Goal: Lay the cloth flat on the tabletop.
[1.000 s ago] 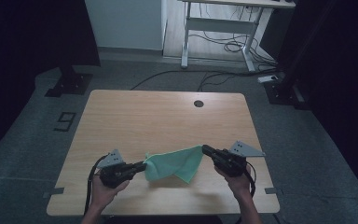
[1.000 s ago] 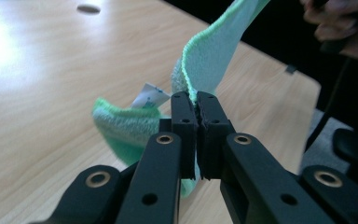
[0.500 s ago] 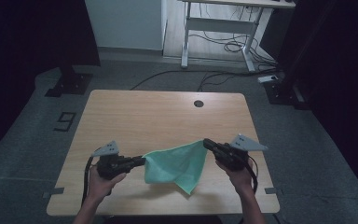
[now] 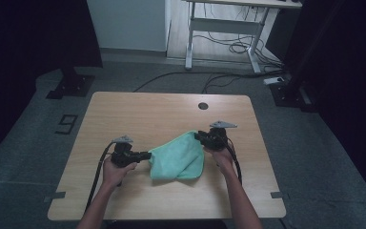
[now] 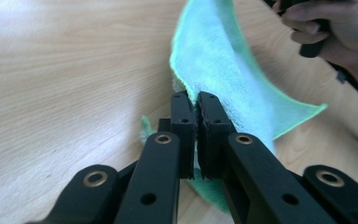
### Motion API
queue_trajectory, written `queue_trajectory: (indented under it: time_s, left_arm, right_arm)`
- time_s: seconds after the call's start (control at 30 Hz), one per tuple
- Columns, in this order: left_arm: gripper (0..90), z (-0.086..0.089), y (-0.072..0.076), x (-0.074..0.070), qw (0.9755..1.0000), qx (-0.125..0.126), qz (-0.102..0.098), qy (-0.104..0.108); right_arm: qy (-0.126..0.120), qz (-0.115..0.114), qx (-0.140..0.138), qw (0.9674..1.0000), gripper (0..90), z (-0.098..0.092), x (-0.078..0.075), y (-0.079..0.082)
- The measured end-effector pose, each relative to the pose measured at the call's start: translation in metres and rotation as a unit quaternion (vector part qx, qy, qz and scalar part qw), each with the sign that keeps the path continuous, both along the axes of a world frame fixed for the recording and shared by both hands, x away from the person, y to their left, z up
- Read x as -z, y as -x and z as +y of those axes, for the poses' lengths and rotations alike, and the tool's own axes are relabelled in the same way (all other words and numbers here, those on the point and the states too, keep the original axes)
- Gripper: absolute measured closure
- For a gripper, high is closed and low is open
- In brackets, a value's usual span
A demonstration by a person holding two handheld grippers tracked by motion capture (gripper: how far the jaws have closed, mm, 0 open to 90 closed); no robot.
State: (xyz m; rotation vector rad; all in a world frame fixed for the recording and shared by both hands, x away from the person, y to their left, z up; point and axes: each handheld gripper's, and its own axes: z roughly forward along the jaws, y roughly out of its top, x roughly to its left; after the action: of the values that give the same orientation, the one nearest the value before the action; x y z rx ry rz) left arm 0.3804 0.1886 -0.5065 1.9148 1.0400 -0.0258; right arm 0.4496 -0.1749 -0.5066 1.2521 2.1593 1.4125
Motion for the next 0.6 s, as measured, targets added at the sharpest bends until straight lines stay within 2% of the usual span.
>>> queue_trajectory:
  time_s: [0.07, 0.13, 0.2, 0.27, 0.3, 0.33, 0.37, 0.43, 0.53, 0.6]
  left_arm:
    - [85.8, 0.002, 0.0, 0.003, 1.0, -0.005, 0.002, -0.004]
    - [85.8, 0.003, 0.0, 0.006, 0.9999, -0.006, 0.004, -0.011]
    - [85.7, 0.005, 0.0, 0.008, 0.9999, -0.009, 0.005, -0.012]
    - [85.6, 0.006, 0.0, 0.011, 0.9998, -0.014, 0.008, -0.011]
    - [85.6, 0.006, 0.001, 0.012, 0.9998, -0.017, 0.009, -0.01]
    - [85.7, 0.005, 0.002, 0.012, 0.9998, -0.017, 0.008, -0.011]
    - [85.6, 0.005, 0.004, 0.012, 0.9997, -0.017, 0.007, -0.013]
    - [85.6, 0.004, 0.006, 0.012, 0.9998, -0.017, 0.006, -0.013]
    - [85.6, 0.004, 0.009, 0.012, 0.9997, -0.016, 0.006, -0.015]
    - [85.5, 0.005, 0.01, 0.012, 0.9997, -0.016, 0.005, -0.018]
  right_arm:
    - [-0.017, 0.002, 0.014, 0.9998, 56.0, -0.004, 0.0, 0.005]
    - [-0.013, -0.011, 0.017, 0.9997, 50.7, -0.009, -0.005, 0.024]
    - [-0.016, -0.013, -0.005, 0.9998, 50.3, -0.011, -0.006, 0.041]
    - [-0.006, -0.016, -0.027, 0.9995, 48.9, -0.01, -0.005, 0.059]
    - [-0.009, -0.013, -0.036, 0.9992, 48.0, -0.01, -0.002, 0.068]
    - [-0.012, 0.007, -0.039, 0.9992, 46.2, -0.009, 0.002, 0.08]
    - [-0.007, 0.013, -0.035, 0.9993, 45.2, -0.008, 0.004, 0.085]
    - [-0.014, 0.03, -0.045, 0.9985, 43.6, -0.006, 0.01, 0.097]
    - [-0.004, 0.04, -0.05, 0.9979, 40.0, -0.001, 0.02, 0.114]
    - [0.005, 0.037, -0.055, 0.9978, 37.9, 0.0, 0.024, 0.121]
